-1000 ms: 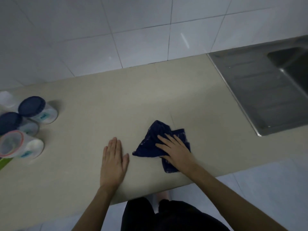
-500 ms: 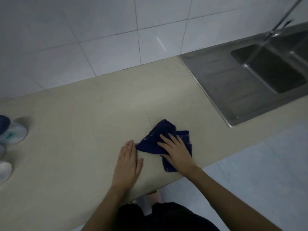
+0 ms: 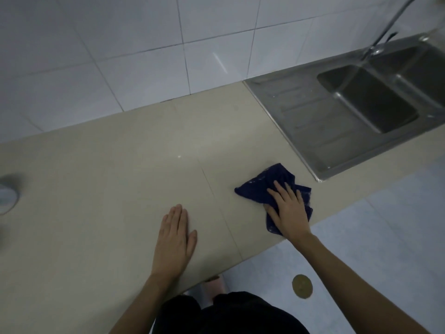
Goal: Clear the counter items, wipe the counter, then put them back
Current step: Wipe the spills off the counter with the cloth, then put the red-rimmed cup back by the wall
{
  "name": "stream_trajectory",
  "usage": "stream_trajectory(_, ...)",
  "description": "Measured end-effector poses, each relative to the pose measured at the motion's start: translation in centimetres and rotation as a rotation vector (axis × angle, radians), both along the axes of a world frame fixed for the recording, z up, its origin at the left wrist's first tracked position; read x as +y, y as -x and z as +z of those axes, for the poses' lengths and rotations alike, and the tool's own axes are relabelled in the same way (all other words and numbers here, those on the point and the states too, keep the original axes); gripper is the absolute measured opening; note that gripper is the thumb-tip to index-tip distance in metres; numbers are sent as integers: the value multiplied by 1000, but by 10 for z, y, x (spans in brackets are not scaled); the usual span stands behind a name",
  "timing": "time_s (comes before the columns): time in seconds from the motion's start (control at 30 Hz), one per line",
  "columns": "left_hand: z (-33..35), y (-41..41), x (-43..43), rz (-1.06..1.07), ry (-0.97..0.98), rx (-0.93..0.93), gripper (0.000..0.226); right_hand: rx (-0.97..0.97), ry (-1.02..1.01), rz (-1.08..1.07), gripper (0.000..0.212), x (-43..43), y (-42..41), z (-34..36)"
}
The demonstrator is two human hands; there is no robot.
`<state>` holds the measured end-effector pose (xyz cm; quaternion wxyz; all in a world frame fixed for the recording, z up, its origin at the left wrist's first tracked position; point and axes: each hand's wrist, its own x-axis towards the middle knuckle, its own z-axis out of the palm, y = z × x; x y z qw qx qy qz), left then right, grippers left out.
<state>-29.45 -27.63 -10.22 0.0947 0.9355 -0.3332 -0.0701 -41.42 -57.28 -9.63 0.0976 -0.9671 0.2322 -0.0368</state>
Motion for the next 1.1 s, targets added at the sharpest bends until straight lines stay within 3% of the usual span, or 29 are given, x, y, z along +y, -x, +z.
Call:
stream_trajectory(0.13, 6, -9, 2, -49, 24, -5, 51, 96, 224, 129, 63, 15, -10, 10)
stream_trajectory(0.23, 15, -22, 19, -2, 87, -11, 41, 54, 156, 304, 55, 47, -38, 9)
stream_trajectory(0.3, 19, -31, 42, 89, 124, -22, 38, 37, 101, 426, 60, 72, -62, 8)
stream_trajectory(0.6, 37, -57, 209, 531, 84, -51, 39, -1, 13, 902, 63, 210, -171, 27)
stream_trajectory(0.73, 44, -62, 279, 697, 52, -67, 44, -21, -5, 1039, 60, 280, -218, 35)
stream_trajectory(0.87, 48, -66, 336, 807, 40, -83, 41, -67, -57, 1141, 44, 359, -259, 47)
stream_trajectory(1.1, 33, -72, 394, 906, 91, -62, 42, -17, -137, 1170, 55, 463, -305, 56)
